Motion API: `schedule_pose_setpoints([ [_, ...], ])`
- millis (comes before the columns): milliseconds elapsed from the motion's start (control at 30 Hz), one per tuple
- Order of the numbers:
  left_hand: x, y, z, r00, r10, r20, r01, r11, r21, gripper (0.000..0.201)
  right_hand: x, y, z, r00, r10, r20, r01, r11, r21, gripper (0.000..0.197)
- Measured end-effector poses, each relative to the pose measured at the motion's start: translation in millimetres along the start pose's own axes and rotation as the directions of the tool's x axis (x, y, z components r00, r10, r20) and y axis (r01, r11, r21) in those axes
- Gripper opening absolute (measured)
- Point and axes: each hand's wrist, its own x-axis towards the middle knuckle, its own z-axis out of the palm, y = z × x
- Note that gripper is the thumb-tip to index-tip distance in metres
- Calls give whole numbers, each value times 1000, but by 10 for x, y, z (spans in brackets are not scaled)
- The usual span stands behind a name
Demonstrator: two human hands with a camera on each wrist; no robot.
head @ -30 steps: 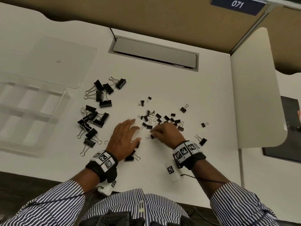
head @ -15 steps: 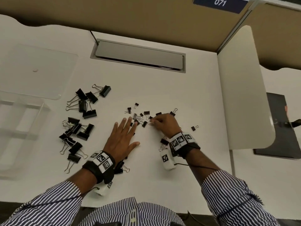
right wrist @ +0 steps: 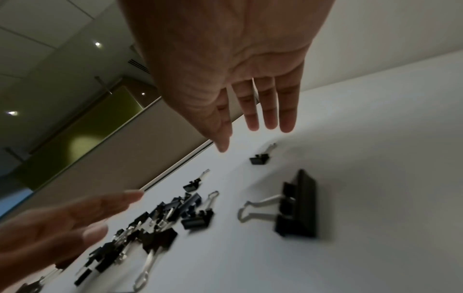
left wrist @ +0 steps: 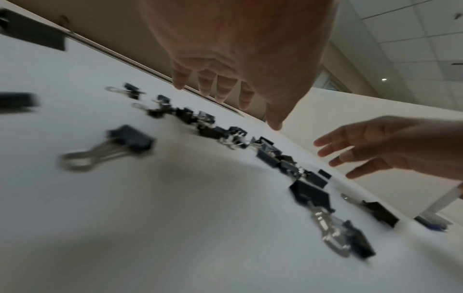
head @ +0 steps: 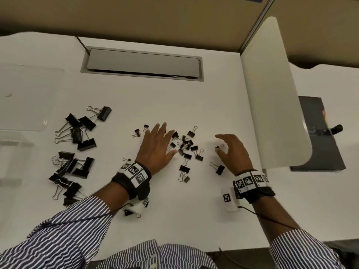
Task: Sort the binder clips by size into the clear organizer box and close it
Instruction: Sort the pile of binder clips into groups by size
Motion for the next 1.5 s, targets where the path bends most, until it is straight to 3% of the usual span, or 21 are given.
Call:
schedule_pose_setpoints([
  [67, 68, 106, -12, 999, 32, 10, -32, 999, -18, 69, -99, 95, 6, 1000, 14, 6, -14, 999, -37, 46],
  [200, 89, 239, 41, 997, 68, 29, -67, 997, -28, 69, -315, 191, 13, 996, 87, 28, -85, 994, -66, 39],
  [400, -21, 167, 81, 997, 66, 49, -65, 997, -34, 69, -539, 162, 119, 987, 100, 127, -88, 991, -103, 40],
  [600, -282, -100, 6, 998, 24, -66, -32, 991, -131, 61, -520, 151, 150, 989, 86, 120, -71, 989, -126, 27],
  [767, -624, -457, -135, 989, -80, -122, 52, 975, -214, 56, -490, -21, 96, 1000, 4, 26, -3, 999, -32, 21],
  [933, -968, -826, -303, 966, -201, -159, 152, 949, -277, 44, -482, -412, 163, 990, -130, 59, 130, 992, 12, 16],
  [1167, -1398, -1006, -391, 946, -246, -211, 164, 925, -343, 24, -516, -1025, 505, 929, -291, 227, 304, 952, -24, 25],
  [1333, -1514, -980, -377, 928, -313, -202, 233, 911, -341, 25, -410, -1588, 832, 822, -451, 348, 506, 859, -83, 32],
  [1500, -1457, -951, -388, 912, -334, -240, 255, 917, -308, 29, -192, -2172, 1149, 769, -511, 383, 584, 807, -95, 27],
])
